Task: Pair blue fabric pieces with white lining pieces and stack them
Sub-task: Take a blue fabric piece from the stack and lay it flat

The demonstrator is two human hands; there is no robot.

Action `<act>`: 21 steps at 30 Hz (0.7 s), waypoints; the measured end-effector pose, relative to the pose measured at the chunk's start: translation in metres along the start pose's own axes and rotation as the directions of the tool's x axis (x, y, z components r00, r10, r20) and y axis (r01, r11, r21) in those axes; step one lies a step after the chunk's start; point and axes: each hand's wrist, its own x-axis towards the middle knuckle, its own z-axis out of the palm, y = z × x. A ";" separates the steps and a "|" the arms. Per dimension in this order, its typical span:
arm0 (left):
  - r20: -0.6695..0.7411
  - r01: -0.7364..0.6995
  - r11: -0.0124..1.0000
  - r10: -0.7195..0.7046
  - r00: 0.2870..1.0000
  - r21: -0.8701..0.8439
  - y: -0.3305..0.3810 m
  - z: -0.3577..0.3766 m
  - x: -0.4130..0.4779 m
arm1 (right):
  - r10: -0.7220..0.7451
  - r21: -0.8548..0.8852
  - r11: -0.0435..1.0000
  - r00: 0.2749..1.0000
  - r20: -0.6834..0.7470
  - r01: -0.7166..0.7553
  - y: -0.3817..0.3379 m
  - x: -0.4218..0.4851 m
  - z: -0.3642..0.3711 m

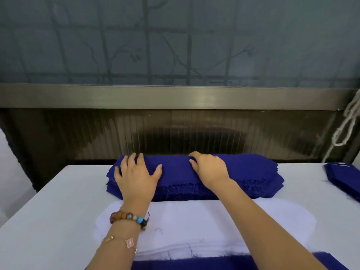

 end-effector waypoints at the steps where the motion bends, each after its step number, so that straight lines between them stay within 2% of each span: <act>1: 0.032 0.014 1.000 -0.014 0.999 0.013 -0.002 0.001 0.002 | -0.002 0.030 1.000 1.000 -0.011 0.002 0.001 -0.002 0.001; 5: 0.075 -0.023 0.999 0.020 0.997 0.039 -0.002 -0.002 0.002 | 0.013 0.108 0.994 0.998 -0.060 -0.007 0.004 -0.005 0.004; 11: 0.060 -0.047 0.999 0.047 0.997 0.005 -0.001 -0.012 -0.002 | 0.032 0.162 0.987 0.997 -0.074 -0.020 0.006 -0.007 0.007; 18: -0.066 -0.108 0.980 0.099 0.993 -0.167 -0.008 -0.018 0.001 | 0.058 0.201 0.979 0.997 -0.053 -0.046 0.007 -0.006 0.006; 21: -0.085 -0.086 0.976 0.070 0.994 -0.201 -0.009 -0.020 0.003 | 0.056 0.221 0.974 0.998 -0.039 -0.046 0.005 -0.006 0.005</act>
